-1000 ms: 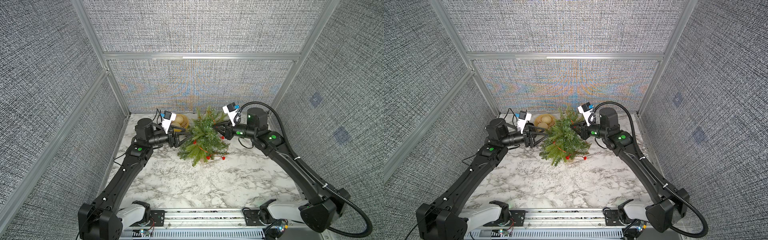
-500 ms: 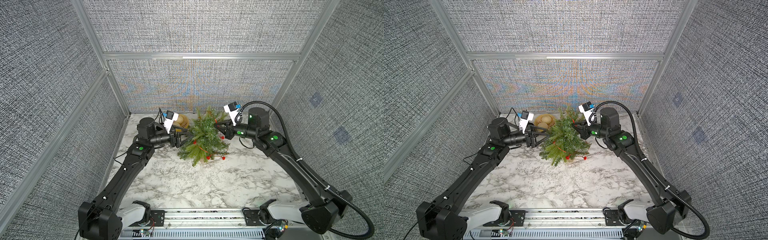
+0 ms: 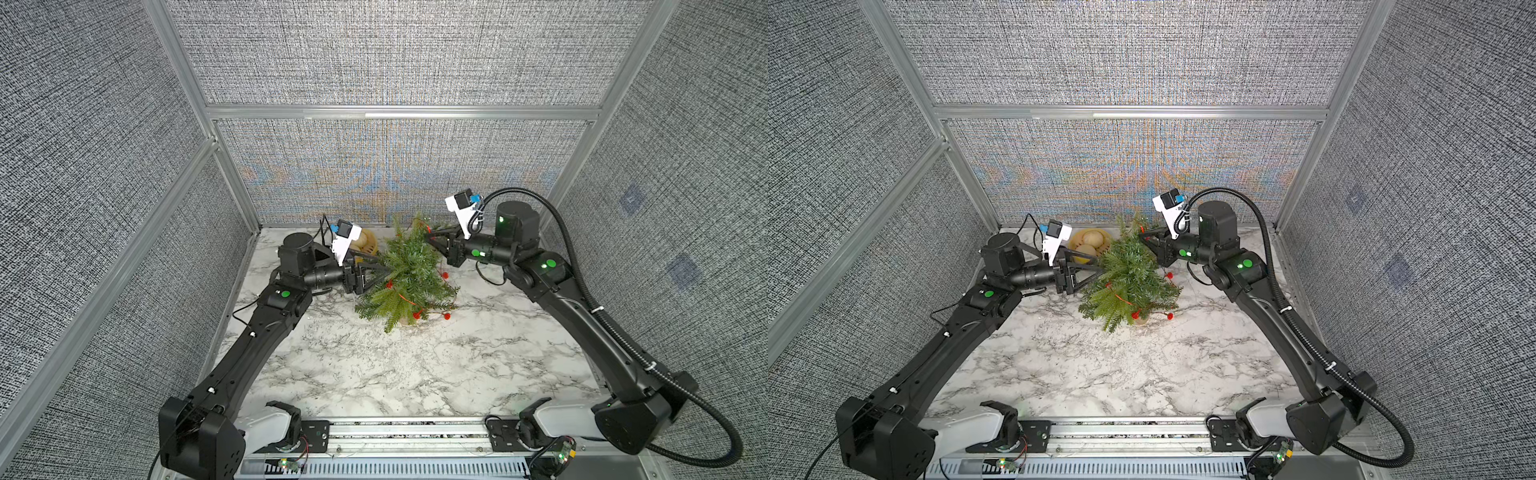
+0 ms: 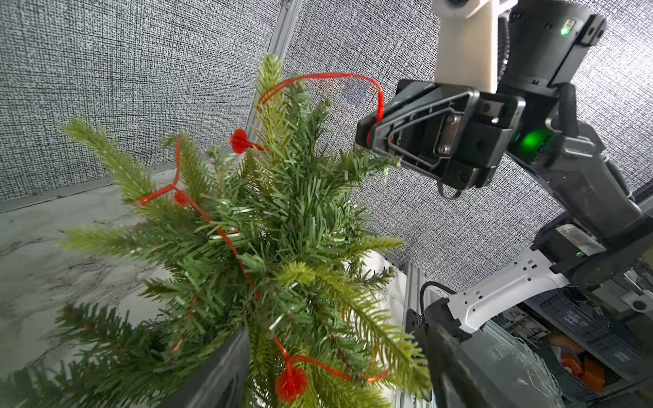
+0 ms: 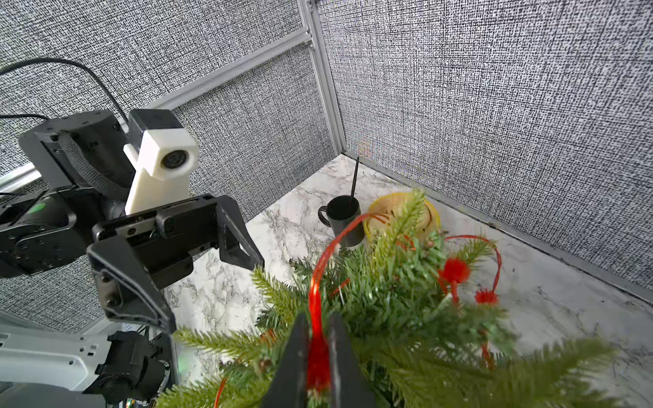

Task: Remove string lights from the small christmas tree
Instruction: Pick up the light string from the Christmas tree.

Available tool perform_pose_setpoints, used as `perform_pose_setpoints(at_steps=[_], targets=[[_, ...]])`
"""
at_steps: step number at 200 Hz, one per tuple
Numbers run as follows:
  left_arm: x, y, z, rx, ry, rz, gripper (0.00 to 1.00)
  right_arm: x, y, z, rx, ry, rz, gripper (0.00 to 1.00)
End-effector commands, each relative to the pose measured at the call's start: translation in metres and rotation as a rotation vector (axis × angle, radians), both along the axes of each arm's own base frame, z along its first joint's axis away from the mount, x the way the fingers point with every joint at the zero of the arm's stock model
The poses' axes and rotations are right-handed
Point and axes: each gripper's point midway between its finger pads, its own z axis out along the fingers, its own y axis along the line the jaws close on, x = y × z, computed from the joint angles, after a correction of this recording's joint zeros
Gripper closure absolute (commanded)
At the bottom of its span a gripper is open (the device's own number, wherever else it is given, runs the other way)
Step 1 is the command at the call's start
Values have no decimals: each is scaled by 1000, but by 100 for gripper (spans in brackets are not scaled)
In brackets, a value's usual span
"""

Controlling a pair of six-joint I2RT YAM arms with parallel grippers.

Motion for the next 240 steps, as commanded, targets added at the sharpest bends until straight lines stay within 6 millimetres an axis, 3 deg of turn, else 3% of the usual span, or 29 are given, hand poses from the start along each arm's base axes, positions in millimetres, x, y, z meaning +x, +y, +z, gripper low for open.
perform_pose_setpoints(at_steps=[1, 98, 240], targets=[[2, -1, 0, 4, -12, 8, 21, 2, 5, 7, -1, -19, 21, 90], [14, 1, 2, 8, -12, 74, 21, 41, 25, 22, -8, -41, 8, 91], [15, -1, 2, 11, -5, 64, 21, 73, 22, 30, -19, -42, -101, 96]])
